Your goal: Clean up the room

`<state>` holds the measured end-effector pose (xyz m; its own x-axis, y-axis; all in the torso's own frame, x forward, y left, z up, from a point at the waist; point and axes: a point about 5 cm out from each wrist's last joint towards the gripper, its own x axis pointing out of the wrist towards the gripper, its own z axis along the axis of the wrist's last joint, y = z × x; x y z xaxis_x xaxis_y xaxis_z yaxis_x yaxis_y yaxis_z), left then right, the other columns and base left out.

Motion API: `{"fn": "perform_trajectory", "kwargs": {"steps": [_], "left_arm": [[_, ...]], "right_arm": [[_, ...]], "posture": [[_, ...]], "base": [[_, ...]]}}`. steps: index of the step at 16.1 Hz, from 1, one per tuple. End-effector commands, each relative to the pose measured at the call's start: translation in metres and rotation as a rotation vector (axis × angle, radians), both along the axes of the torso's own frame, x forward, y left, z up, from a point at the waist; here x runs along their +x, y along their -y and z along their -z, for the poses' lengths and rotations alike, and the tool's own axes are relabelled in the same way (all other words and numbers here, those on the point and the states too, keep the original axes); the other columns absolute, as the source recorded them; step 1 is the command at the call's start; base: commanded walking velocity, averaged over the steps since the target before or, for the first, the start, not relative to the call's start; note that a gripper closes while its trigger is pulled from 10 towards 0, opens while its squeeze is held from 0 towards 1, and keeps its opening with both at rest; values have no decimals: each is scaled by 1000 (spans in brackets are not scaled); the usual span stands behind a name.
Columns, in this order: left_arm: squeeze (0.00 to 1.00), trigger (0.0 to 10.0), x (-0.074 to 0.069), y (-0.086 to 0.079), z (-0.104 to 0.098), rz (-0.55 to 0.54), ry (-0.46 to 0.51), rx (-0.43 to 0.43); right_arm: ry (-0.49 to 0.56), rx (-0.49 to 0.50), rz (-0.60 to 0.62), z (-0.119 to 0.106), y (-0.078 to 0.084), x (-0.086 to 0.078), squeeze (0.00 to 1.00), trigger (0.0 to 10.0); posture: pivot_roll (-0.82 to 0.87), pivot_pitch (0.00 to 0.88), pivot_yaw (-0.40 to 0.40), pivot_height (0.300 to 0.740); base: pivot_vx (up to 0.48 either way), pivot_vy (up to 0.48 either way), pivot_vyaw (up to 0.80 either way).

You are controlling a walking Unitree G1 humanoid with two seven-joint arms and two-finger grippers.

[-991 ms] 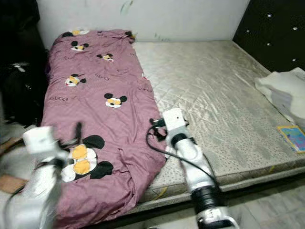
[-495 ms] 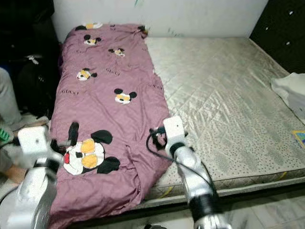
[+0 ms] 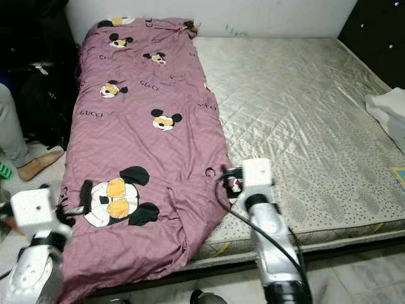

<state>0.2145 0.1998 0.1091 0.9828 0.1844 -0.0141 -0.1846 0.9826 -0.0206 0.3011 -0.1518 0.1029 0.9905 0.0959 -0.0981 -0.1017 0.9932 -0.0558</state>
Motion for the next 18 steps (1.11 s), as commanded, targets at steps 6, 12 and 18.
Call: {"fn": "perform_trajectory", "kwargs": {"steps": [6, 12, 18], "left_arm": [[0, 10000, -5, 3, -1, 15, -12, -25], [0, 10000, 0, 7, -2, 12, -24, -61], [0, 10000, 8, 7, -4, -13, -14, -53]], "right_arm": [[-25, 4, -16, 1, 0, -7, 0, 10000], [-29, -5, -29, -2, -1, -6, 0, 10000], [-25, -18, -46, -3, -3, -2, 0, 10000]], "posture": [[29, 225, -73, 740], [16, 247, -80, 740], [15, 236, -85, 730]], "base": [[0, 0, 0], [0, 0, 0], [0, 0, 0]]}}
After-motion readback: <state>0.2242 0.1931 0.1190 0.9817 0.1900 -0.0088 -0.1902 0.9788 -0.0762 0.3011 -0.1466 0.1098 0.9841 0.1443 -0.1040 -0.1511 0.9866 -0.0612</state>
